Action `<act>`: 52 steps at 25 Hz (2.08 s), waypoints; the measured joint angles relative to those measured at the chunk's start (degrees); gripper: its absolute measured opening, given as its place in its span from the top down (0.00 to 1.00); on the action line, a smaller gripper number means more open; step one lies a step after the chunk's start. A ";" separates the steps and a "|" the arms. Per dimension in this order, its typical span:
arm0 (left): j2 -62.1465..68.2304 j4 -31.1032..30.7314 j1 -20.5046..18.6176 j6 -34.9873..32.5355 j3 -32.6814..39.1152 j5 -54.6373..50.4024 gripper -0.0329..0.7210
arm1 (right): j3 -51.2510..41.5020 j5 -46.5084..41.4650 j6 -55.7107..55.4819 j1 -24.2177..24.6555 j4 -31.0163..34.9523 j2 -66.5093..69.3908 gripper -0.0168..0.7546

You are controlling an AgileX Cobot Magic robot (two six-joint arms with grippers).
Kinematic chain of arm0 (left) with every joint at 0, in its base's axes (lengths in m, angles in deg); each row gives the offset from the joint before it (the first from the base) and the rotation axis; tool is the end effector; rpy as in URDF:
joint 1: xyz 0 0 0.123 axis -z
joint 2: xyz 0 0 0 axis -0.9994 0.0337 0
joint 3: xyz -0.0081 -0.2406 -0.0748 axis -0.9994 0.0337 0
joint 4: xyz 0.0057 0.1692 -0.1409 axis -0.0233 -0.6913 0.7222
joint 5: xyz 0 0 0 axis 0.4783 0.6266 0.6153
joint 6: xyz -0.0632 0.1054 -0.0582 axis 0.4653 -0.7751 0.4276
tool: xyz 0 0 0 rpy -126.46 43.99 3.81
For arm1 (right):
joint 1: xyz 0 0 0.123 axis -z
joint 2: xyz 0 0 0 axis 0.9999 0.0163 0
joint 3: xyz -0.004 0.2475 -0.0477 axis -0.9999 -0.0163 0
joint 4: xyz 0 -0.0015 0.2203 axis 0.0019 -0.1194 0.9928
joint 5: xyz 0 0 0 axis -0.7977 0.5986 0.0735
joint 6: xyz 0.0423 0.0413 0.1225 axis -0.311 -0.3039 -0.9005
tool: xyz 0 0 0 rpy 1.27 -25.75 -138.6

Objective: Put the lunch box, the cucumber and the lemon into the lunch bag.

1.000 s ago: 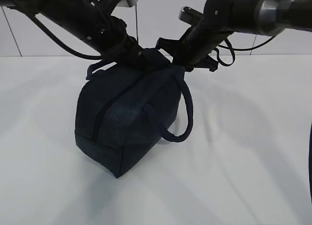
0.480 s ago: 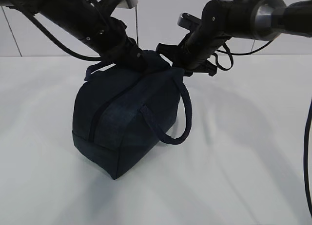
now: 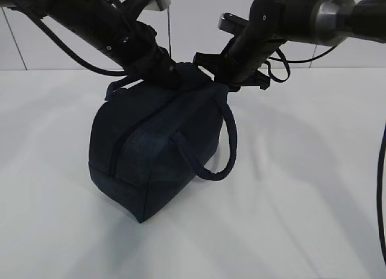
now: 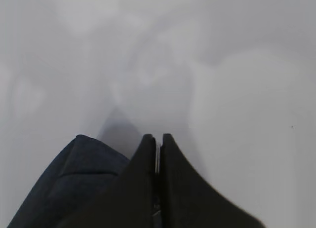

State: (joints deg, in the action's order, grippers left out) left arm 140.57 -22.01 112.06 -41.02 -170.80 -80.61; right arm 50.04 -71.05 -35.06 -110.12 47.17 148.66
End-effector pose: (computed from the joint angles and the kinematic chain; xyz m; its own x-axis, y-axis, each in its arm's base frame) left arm 0.3607 -0.2318 0.1992 -0.5852 0.4876 -0.6479 0.7669 0.5924 -0.2467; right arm 0.4440 0.1859 0.1467 -0.8705 0.1931 -0.4527 0.0224 0.9344 0.3554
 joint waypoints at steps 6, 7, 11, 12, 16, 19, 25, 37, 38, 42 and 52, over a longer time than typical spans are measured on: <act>0.00 0.00 0.00 0.21 -0.13 -0.21 0.95 | 3.39 -5.40 0.68 0.00 -2.65 0.00 0.87; 0.00 0.00 0.00 0.48 -0.13 -0.21 0.94 | 4.08 -6.34 0.70 0.00 -3.08 0.12 0.81; 0.00 0.00 0.00 1.18 -0.13 -0.21 0.83 | 6.90 -10.09 0.81 0.00 -3.77 0.35 0.57; 0.00 0.00 -0.10 1.37 -0.13 -0.27 0.79 | 7.66 -10.95 0.93 0.00 -3.77 0.45 0.54; 0.00 0.11 -0.10 1.51 -0.13 -1.57 0.61 | 12.28 -13.99 0.93 0.00 -3.77 0.45 0.48; 0.00 0.11 -0.59 1.74 -0.13 -2.75 0.49 | 16.41 -16.88 1.05 0.00 -3.91 0.45 0.48; -1.84 0.00 -2.95 3.12 -0.13 -6.49 0.45 | 23.84 -28.34 3.84 0.00 -8.33 0.45 0.48; -6.30 -5.85 -8.42 9.09 -0.72 -16.77 0.46 | 30.60 -31.52 7.87 0.00 -7.72 0.45 0.48; -7.05 -7.39 -8.53 10.18 -0.72 -17.60 0.46 | 30.60 -31.52 8.38 0.00 -6.27 0.45 0.48; -10.27 -12.71 -8.65 14.52 -0.93 -20.42 0.46 | 30.21 -31.59 11.40 0.00 -3.92 -0.04 0.48; -15.28 -16.71 -8.65 19.77 -1.04 -23.40 0.46 | 18.50 -31.64 16.95 0.00 -4.05 -13.31 0.48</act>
State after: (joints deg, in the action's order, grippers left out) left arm 125.29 -38.71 103.41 -21.25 -171.84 -104.01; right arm 68.54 -102.69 -18.11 -110.12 43.12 135.35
